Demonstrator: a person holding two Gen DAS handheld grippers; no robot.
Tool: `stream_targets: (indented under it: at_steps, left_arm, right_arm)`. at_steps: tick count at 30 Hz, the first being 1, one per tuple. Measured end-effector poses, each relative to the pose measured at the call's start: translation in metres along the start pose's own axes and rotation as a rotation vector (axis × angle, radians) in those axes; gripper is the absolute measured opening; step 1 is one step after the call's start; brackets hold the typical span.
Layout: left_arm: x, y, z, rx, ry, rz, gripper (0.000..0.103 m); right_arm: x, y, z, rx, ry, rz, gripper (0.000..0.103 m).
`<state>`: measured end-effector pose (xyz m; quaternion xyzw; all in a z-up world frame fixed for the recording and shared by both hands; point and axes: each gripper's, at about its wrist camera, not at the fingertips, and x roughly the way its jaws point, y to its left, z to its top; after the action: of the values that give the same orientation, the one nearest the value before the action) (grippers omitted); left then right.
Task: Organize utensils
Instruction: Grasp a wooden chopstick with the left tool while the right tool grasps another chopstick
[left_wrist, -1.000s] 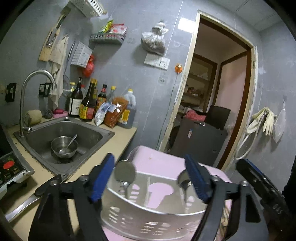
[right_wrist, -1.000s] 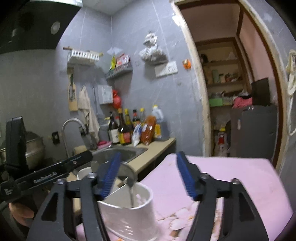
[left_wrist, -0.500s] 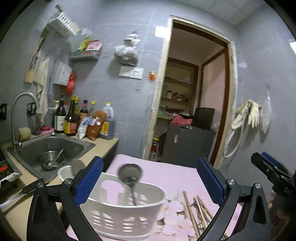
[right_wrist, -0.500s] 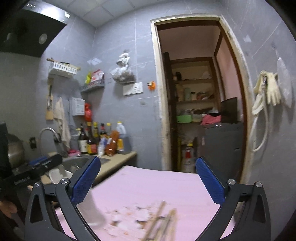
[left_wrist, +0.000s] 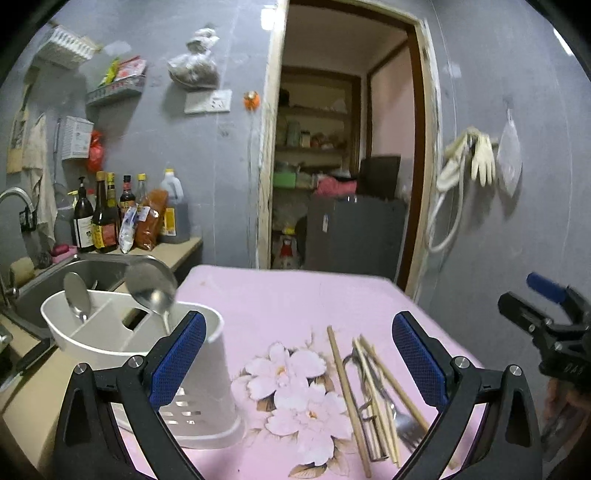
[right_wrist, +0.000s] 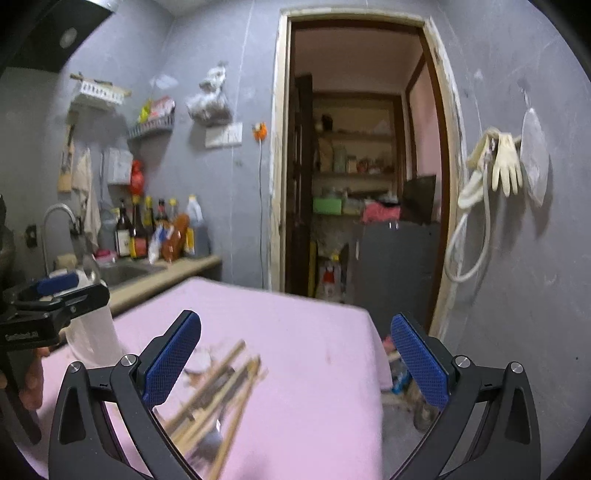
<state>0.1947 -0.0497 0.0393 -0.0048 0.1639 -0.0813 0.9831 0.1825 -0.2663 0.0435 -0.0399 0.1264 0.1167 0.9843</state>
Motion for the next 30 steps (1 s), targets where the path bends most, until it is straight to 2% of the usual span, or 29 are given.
stream_targets:
  at_steps: [3,5,7,9,11,13,15,16,19,21,27,30]
  left_arm:
    - [0.009,-0.012,-0.008,0.049,0.024,0.012,0.099]
    - [0.02,-0.019,-0.013,0.073,0.068,0.013,0.099]
    - [0.026,-0.023,-0.019,0.086,0.091,0.008,0.099]
    - [0.031,-0.026,-0.024,0.094,0.107,-0.002,0.099]
    - [0.036,-0.029,-0.028,0.104,0.127,-0.015,0.098]
    - [0.042,-0.031,-0.031,0.119,0.152,-0.033,0.093]
    - [0.049,-0.033,-0.035,0.126,0.19,-0.048,0.082]
    - [0.053,-0.033,-0.035,0.125,0.207,-0.056,0.079]
    - [0.067,-0.032,-0.038,0.113,0.275,-0.088,0.068]
    - [0.08,-0.03,-0.04,0.102,0.337,-0.111,0.055]
    - [0.112,-0.023,-0.048,0.053,0.485,-0.161,0.035]
    - [0.125,-0.021,-0.051,0.034,0.538,-0.176,0.029]
  right_arm:
    - [0.008,-0.002,-0.006,-0.018,0.065,-0.005,0.103]
    - [0.013,-0.001,-0.01,-0.033,0.099,0.0,0.101]
    - [0.018,0.0,-0.015,-0.04,0.14,0.02,0.095]
    - [0.024,0.001,-0.019,-0.043,0.182,0.036,0.082]
    - [0.029,0.001,-0.025,-0.043,0.22,0.052,0.073]
    - [0.034,0.0,-0.029,-0.032,0.253,0.076,0.067]
    - [0.039,0.0,-0.034,-0.027,0.291,0.092,0.054]
    - [0.04,0.0,-0.036,-0.024,0.304,0.097,0.051]
    - [0.045,0.0,-0.042,-0.014,0.35,0.123,0.048]
    - [0.049,0.002,-0.044,-0.013,0.379,0.141,0.042]
    - [0.061,0.012,-0.05,-0.01,0.457,0.197,0.032]
    - [0.068,0.02,-0.055,-0.032,0.496,0.219,0.03]
